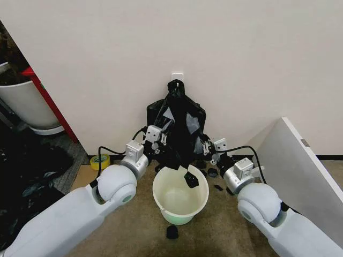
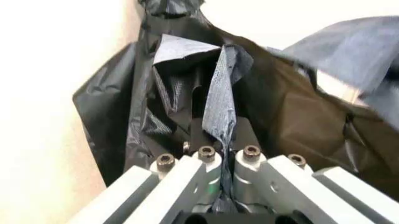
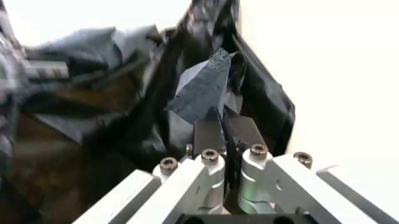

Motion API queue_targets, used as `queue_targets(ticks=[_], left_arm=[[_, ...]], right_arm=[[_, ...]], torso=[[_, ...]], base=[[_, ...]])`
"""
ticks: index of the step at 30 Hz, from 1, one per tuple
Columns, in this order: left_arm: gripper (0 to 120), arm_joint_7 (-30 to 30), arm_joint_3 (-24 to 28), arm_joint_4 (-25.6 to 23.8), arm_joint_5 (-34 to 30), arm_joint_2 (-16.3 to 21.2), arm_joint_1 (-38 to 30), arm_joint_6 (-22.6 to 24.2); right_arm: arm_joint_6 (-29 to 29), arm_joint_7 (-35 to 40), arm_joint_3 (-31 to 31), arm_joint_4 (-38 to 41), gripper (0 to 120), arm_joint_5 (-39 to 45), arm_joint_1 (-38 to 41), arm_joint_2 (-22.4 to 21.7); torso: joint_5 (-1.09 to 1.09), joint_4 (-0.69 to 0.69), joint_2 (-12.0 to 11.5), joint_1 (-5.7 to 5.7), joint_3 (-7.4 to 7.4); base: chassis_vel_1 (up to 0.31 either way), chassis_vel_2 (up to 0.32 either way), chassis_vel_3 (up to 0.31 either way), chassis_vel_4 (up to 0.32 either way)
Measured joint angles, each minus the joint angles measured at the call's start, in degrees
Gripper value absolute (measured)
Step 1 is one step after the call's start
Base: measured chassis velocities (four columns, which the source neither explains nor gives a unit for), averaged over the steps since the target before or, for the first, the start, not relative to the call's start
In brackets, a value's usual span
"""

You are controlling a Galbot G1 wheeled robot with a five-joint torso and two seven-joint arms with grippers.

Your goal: Place the garbage bag over the trash bin.

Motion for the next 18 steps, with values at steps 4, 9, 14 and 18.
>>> queue_targets(ticks=[4, 9, 14, 18], left_arm=[[0, 0.9, -1.9, -2.0, -0.1, 0.8, 1.9, -1.4], [0, 2.2, -5.6, -4.8, -0.5, 2.1, 4.7, -3.4], [0, 3.5, -9.6, -10.4, -1.0, 5.2, 9.8, -4.6], [0, 4.2, -13.2, -14.2, 0.6, 6.6, 16.5, -5.3]], right_arm=[[1.5, -0.5, 2.0, 3.4, 0, 6.3, -1.5, -1.1], [3.6, -1.3, 5.2, 8.3, 0, 14.1, -5.1, -2.4], [4.7, -2.1, 8.1, 13.1, 0, 15.6, -11.8, -2.5], [4.8, -2.0, 8.7, 15.2, 0, 15.4, -14.9, -1.6]], torso=[[0.00, 0.00, 0.0, 0.00, 0.00], [-0.01, -0.01, 0.0, 0.00, 0.00], [0.00, 0.00, 0.0, -0.01, 0.00], [0.00, 0.02, 0.0, -0.01, -0.01]], base=[[0.000, 0.000, 0.000, 0.000], [0.000, 0.000, 0.000, 0.000], [0.000, 0.000, 0.000, 0.000], [0.000, 0.000, 0.000, 0.000]])
